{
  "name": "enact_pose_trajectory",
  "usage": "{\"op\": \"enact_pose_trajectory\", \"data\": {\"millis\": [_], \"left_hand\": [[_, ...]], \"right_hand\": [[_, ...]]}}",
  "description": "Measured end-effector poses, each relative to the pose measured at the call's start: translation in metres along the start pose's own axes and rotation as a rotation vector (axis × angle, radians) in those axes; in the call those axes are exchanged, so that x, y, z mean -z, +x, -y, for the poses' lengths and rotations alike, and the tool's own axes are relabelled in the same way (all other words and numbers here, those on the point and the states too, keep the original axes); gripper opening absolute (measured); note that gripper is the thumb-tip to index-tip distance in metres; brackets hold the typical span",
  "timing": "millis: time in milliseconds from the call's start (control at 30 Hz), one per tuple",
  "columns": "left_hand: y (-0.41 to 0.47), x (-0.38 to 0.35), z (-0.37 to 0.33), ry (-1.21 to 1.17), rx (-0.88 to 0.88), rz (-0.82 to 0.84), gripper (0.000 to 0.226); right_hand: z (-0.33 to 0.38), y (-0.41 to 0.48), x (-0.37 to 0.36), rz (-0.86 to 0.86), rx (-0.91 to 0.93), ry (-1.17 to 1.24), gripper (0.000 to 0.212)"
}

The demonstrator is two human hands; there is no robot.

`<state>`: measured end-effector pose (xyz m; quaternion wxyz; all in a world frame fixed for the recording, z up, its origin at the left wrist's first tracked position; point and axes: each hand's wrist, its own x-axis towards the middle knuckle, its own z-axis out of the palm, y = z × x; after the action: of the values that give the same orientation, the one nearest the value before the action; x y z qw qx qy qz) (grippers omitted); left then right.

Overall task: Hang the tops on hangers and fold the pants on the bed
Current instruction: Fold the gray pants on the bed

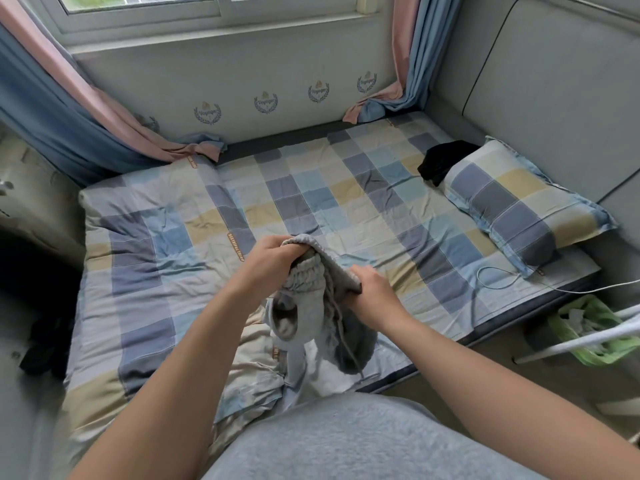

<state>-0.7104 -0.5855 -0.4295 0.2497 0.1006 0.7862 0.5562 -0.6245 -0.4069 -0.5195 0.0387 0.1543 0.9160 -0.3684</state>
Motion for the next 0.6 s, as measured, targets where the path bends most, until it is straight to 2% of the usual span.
{"op": "enact_pose_trajectory", "data": {"millis": [67, 233, 400, 533, 600], "left_hand": [[0.005, 0.009, 0.007, 0.103, -0.005, -0.024, 0.027], [0.011, 0.023, 0.038, 0.587, 0.009, -0.108, 0.023], [0.013, 0.035, 0.065, 0.755, 0.114, -0.211, 0.026], [0.016, 0.052, 0.082, 0.737, 0.217, -0.252, 0.038], [0.017, 0.055, 0.089, 0.756, 0.258, -0.258, 0.037]], "right_hand": [[-0.008, 0.005, 0.005, -0.078, -0.03, -0.135, 0.017], [-0.036, 0.016, 0.021, -0.212, -0.06, -0.402, 0.026], [-0.08, 0.013, 0.045, -0.23, -0.216, -0.596, 0.024], [-0.103, 0.014, 0.067, -0.256, -0.417, -0.389, 0.018], [-0.102, 0.018, 0.072, -0.289, -0.521, -0.091, 0.018]]}}
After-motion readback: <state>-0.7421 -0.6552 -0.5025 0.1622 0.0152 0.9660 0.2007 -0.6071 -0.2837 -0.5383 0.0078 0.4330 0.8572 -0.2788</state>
